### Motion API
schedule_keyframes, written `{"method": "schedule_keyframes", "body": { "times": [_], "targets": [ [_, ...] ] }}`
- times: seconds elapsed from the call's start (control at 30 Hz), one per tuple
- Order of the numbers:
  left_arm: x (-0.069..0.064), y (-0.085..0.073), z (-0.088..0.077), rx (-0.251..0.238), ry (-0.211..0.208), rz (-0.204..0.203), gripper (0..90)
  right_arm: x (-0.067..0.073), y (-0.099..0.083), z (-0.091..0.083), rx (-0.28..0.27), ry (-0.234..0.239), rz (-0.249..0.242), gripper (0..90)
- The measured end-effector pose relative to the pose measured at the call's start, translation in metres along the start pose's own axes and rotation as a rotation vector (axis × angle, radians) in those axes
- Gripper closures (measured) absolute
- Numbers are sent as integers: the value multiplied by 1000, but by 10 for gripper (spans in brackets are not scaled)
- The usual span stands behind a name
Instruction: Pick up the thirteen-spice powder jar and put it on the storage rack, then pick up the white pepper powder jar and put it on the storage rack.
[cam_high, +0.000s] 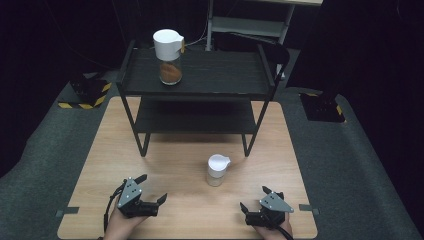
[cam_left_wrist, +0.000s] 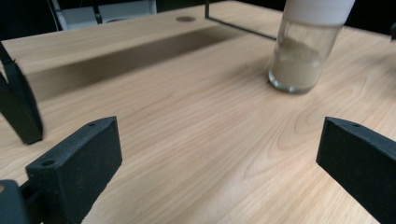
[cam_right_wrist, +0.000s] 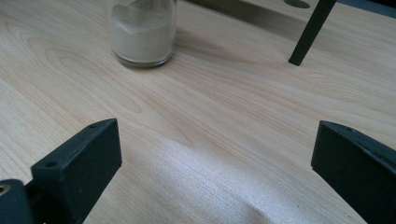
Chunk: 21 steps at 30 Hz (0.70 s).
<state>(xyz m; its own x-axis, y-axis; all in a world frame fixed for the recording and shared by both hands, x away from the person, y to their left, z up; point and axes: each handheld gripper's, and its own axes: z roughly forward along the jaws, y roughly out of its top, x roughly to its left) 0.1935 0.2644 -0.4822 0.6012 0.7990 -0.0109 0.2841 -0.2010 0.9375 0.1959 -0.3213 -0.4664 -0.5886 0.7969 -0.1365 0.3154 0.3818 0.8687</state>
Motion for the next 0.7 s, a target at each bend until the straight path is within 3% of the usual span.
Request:
{"method": "schedule_keyframes", "body": {
  "times": [0.17,0.27,0.7],
  "targets": [
    [3,0,4,40,-18,-14,4,5,1,1,3,-9,-18,8],
    [0,7,12,102,-6,27,6,7,2,2,6,-11,-30,7],
    [-7,10,11,127,25,38,7,8,1,3,-7,-9,-22,4]
  ]
}}
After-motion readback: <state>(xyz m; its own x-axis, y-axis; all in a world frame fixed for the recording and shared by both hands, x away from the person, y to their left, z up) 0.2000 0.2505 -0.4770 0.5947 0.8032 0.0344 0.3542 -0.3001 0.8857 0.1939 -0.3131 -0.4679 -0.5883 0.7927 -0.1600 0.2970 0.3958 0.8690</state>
